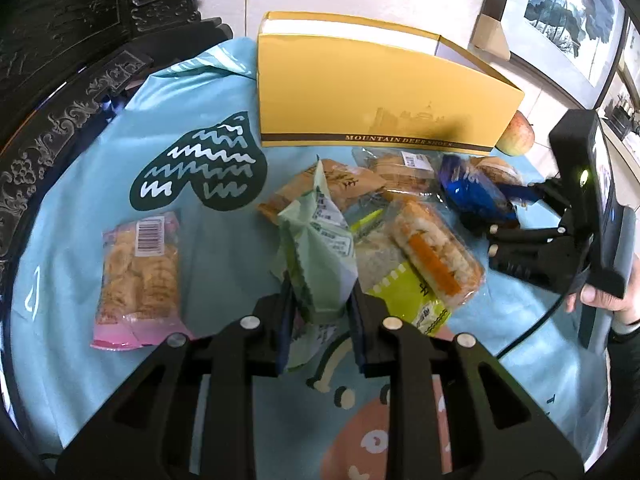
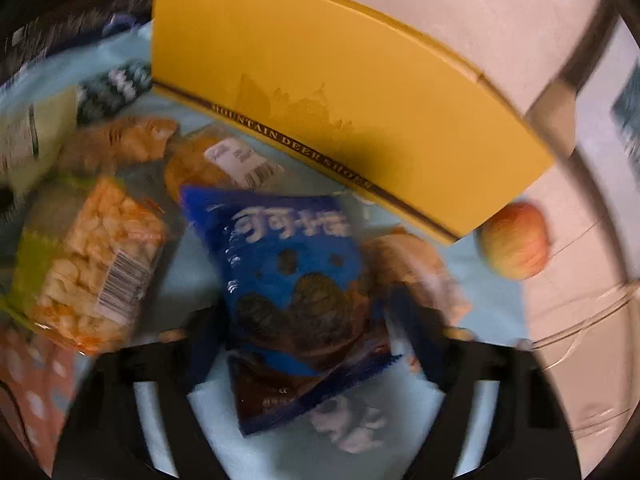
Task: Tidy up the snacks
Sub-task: 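Grasp the green-white bag with the left tool while the right tool grasps the blue cookie bag, then carry both bags over the yellow box, lower them in and open both tools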
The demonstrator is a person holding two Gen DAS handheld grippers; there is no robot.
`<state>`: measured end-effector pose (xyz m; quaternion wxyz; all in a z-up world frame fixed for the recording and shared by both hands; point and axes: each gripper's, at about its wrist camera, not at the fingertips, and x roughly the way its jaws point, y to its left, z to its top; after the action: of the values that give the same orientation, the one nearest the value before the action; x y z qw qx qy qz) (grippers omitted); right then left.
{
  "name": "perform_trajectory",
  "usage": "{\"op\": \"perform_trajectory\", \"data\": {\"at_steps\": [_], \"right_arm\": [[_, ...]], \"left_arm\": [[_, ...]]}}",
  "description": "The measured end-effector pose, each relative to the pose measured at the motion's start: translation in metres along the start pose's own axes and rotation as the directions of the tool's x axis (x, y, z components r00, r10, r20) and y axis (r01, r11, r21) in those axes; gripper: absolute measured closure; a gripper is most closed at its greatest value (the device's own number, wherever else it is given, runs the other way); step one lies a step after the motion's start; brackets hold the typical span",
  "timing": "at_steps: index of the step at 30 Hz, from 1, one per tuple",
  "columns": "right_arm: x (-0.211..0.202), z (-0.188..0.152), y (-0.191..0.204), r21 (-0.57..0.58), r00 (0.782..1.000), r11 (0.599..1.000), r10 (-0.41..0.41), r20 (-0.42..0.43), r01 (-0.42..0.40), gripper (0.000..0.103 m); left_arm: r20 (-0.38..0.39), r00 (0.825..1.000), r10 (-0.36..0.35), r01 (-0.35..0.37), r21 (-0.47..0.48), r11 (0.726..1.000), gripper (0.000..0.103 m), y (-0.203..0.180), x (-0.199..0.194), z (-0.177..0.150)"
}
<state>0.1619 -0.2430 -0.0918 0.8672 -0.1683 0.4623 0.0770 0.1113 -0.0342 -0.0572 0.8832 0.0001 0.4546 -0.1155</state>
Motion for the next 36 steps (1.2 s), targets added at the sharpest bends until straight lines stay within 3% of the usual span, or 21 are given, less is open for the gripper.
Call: {"op": "perform_trajectory", "data": {"at_steps": [2,4,6,13,22,29,32,36], "right_arm": [[-0.007,0.0,-0.004,0.03,1.0,1.0,0.009,0.015,-0.009,0.059],[-0.022,-0.003,-0.015,0.109,0.995,0.99,0.086,0.045,-0.091,0.068],[-0.033,-0.006,-0.021,0.15,0.986,0.975,0.157,0.061,-0.164,0.068],[-0.079,-0.018,-0.028,0.233,0.951,0.924,0.281,0.131,-0.305,0.068],[-0.132,-0.011,-0.037,0.276,0.93,0.904,0.253,0.268,-0.325,0.068],[-0.168,0.025,-0.061,0.281,0.922,0.918,0.176,0.345,-0.281,0.068],[-0.17,0.041,-0.071,0.291,0.918,0.92,0.143,0.369,-0.261,0.068],[-0.162,0.062,-0.083,0.32,0.912,0.917,0.098,0.398,-0.238,0.068]], "left_arm": [[-0.004,1.0,0.007,-0.007,-0.002,1.0,0.079,0.0,0.001,0.001],[-0.006,1.0,0.01,-0.01,-0.001,1.0,0.079,0.0,-0.001,0.001],[-0.008,1.0,0.007,-0.007,-0.002,1.0,0.079,-0.002,-0.003,0.001],[0.007,1.0,-0.009,0.009,0.021,1.0,0.079,-0.014,-0.023,0.006],[0.101,0.994,-0.029,0.024,0.057,0.998,0.079,-0.032,-0.077,0.042],[0.157,0.987,-0.029,0.016,0.085,0.996,0.079,-0.051,-0.104,0.093],[0.169,0.985,-0.044,0.032,0.072,0.997,0.079,-0.053,-0.103,0.117],[0.178,0.984,-0.008,-0.003,0.064,0.998,0.079,-0.054,-0.084,0.148]]}}
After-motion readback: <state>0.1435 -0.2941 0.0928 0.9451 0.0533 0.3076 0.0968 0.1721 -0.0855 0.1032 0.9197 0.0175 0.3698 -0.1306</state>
